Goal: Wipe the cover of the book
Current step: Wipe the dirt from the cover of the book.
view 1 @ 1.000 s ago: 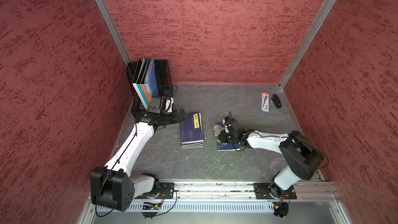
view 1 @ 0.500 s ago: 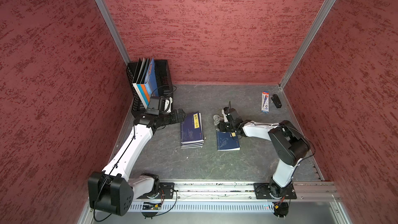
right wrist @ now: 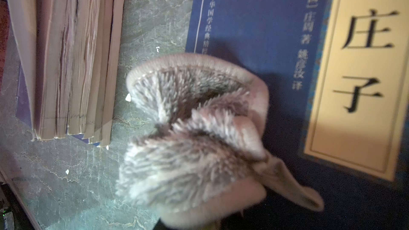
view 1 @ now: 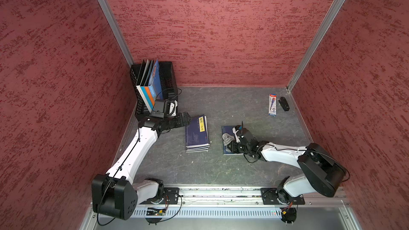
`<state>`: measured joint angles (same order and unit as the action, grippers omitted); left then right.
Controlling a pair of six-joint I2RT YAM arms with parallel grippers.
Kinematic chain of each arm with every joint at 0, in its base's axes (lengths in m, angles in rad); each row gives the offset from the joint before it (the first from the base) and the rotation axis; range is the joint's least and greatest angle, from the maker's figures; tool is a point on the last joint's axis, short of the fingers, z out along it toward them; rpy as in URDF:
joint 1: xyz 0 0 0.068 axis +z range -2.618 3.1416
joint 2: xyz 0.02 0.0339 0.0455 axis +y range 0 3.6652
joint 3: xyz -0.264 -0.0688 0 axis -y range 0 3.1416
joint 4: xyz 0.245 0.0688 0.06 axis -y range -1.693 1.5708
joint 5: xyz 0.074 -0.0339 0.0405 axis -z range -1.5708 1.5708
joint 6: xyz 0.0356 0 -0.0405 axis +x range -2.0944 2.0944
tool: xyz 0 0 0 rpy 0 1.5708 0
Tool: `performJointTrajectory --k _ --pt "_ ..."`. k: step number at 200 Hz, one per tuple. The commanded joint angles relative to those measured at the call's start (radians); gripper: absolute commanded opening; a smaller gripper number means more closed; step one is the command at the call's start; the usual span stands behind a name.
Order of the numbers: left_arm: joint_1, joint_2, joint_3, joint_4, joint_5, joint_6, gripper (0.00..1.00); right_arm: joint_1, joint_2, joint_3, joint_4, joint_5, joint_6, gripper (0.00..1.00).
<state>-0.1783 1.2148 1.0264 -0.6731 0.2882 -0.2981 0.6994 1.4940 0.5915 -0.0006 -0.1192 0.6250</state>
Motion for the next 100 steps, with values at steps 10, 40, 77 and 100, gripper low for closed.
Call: performJointTrajectory --k 10,40,77,100 --pt "0.007 0.009 -0.012 0.015 0.003 0.011 1.0 -0.063 0.179 0.108 -0.159 0.048 -0.059 0.2" --pt "0.005 -0.013 -0.029 0.024 0.015 0.0 1.0 -0.145 0.336 0.277 -0.148 0.031 -0.145 0.2" --pt "0.003 -0.029 -0.039 0.025 0.016 -0.009 1.0 -0.159 0.415 0.392 -0.165 -0.016 -0.191 0.19" --pt "0.003 -0.032 -0.039 0.029 0.014 -0.007 1.0 -0.149 0.357 0.326 -0.157 -0.031 -0.183 0.19"
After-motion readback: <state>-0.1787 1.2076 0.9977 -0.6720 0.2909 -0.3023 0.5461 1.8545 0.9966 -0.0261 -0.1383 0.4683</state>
